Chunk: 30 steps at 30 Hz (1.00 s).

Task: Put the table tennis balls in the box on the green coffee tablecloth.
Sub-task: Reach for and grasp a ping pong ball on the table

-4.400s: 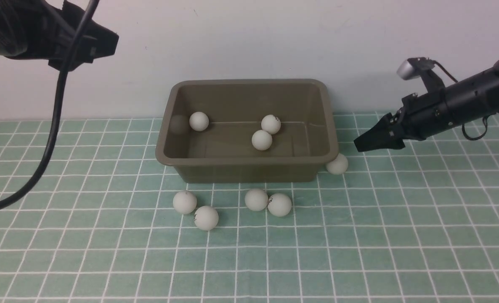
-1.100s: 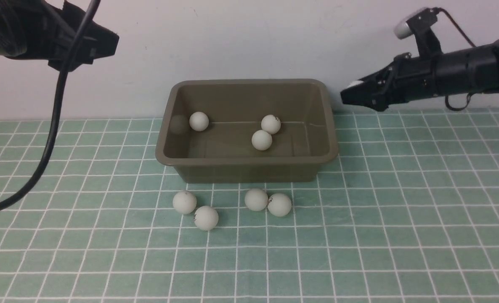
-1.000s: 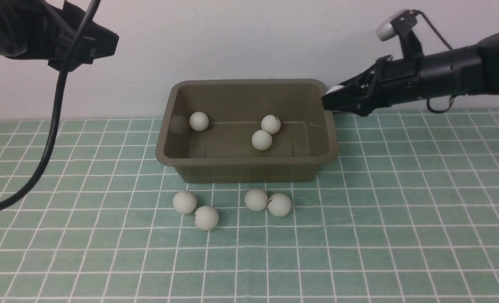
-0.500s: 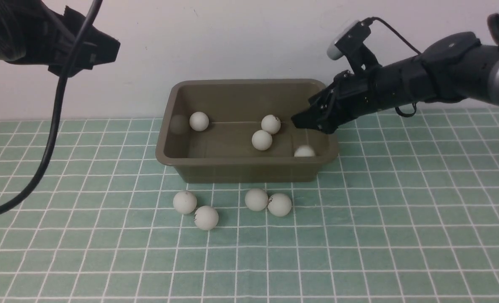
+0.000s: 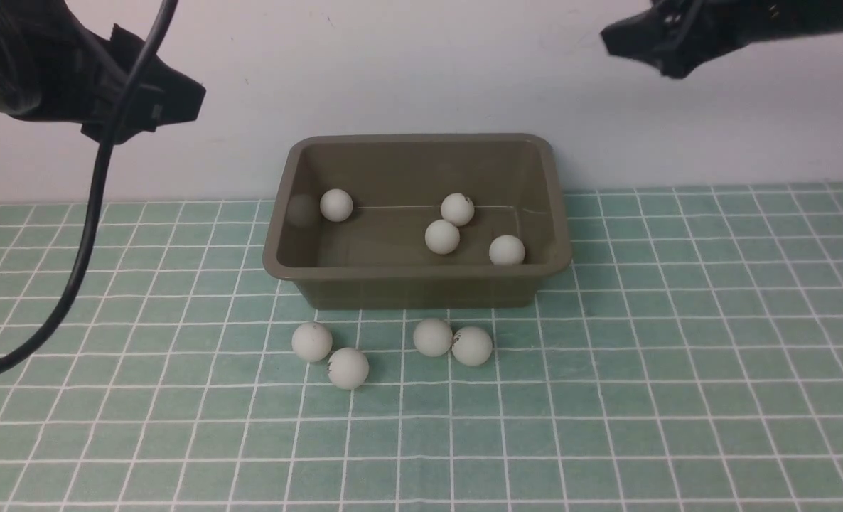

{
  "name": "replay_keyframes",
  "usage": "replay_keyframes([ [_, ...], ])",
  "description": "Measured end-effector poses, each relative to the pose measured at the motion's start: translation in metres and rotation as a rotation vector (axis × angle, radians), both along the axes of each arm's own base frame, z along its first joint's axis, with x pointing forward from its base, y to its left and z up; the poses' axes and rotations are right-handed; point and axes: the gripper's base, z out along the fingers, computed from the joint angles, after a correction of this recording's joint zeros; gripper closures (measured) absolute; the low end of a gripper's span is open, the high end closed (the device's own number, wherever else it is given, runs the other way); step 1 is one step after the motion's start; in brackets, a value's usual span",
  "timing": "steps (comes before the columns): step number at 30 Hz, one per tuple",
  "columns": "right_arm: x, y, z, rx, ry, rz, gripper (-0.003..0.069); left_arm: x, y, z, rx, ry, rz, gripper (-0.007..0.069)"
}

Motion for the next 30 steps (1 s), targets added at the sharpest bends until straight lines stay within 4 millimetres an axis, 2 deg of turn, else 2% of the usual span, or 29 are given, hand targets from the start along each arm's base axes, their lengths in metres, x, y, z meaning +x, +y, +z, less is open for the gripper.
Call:
replay_keyframes([
  [1,-0.008,0.0,0.006,0.019,0.01,0.001,0.0148,0.0,0.0,0.0,0.001,0.001,-0.001,0.023],
  [3,-0.039,0.002,0.022,0.082,0.085,0.031,0.0148,0.0,0.0,0.0,0.001,0.002,-0.002,0.023],
  [5,-0.055,0.004,0.025,0.11,0.171,0.06,0.0152,0.0,0.0,0.0,0.001,0.002,-0.002,0.023],
  [10,-0.067,0.011,0.015,0.095,0.319,0.121,0.0168,0.0,0.0,0.0,0.0,0.002,-0.002,0.023],
  [15,-0.069,0.032,-0.024,0.066,0.444,0.169,0.0184,0.0,0.0,0.0,-0.004,0.002,-0.002,0.023],
  [21,-0.069,0.06,-0.087,0.052,0.5,0.156,0.0186,0.0,0.0,0.0,-0.004,0.002,-0.002,0.023],
  [30,-0.077,0.075,-0.152,0.032,0.488,0.07,0.0186,0.0,0.0,0.0,-0.004,0.002,-0.002,0.023],
])
